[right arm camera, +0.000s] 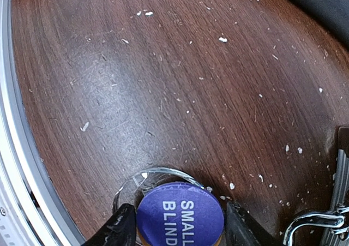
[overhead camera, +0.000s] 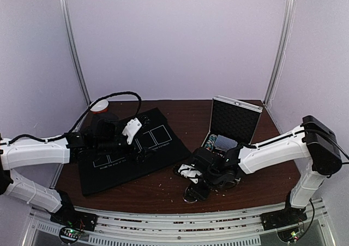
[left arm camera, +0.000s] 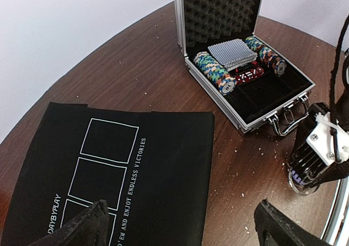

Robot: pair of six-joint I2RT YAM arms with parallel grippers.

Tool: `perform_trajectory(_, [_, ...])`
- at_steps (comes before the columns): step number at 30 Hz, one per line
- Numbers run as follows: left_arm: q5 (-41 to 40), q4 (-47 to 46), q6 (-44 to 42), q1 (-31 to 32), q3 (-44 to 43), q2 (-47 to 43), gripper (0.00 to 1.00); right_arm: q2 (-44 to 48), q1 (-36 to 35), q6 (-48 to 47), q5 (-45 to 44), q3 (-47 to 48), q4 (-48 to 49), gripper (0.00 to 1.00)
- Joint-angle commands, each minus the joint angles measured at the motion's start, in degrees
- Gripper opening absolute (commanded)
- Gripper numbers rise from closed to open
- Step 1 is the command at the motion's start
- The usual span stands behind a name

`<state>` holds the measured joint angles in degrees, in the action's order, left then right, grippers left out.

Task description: Distribute texas hold em gaming equipment

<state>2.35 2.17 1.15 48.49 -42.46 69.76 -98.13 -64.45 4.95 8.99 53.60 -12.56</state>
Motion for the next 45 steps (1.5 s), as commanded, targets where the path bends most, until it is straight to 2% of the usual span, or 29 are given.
perform_trajectory(1, [0.05, -2.18, -0.66, 0.10, -0.39, 0.14, 0.97, 0.77, 0.46, 0.84, -1.28, -1.08, -1.79, 0.59])
perform_trajectory(6, [0.11, -2.20, -0.70, 0.13, -0.52, 0.03, 0.97, -0.06, 0.67, 0.89, -1.17, -1.05, -1.94, 0.60])
perform_trajectory(11, [0.24, -2.17, -0.73, 0.12, -0.52, -0.04, 0.97, -0.72, 0.97, 0.85, 0.52, -1.38, -1.77, 0.52])
perform_trajectory(22, [1.29, -2.09, -0.94, 0.11, -0.78, 0.85, 0.96, -0.71, 2.59, 2.21, 6.20, -2.42, -2.82, 0.54])
perform_trajectory(33, [1.93, -2.04, -0.99, 0.16, -0.87, 1.12, 0.96, -0.49, 4.28, 4.64, 10.22, -2.84, -1.43, 0.63])
perform_trajectory(39, [2.33, -2.00, -1.05, 0.15, -0.79, 0.91, 0.96, 2.39, 6.34, 7.38, 14.80, -2.76, -0.43, 0.76])
perform_trajectory(42, [2.44, -2.08, -1.04, 0.11, -0.79, 0.84, 0.96, 4.47, 9.68, 12.02, 17.80, -4.52, 1.65, 0.76])
perform_trajectory(45, [2.63, -2.33, -0.89, 0.12, -0.72, 0.98, 0.96, 5.61, 11.51, 17.02, 20.36, -6.81, 5.52, 0.72])
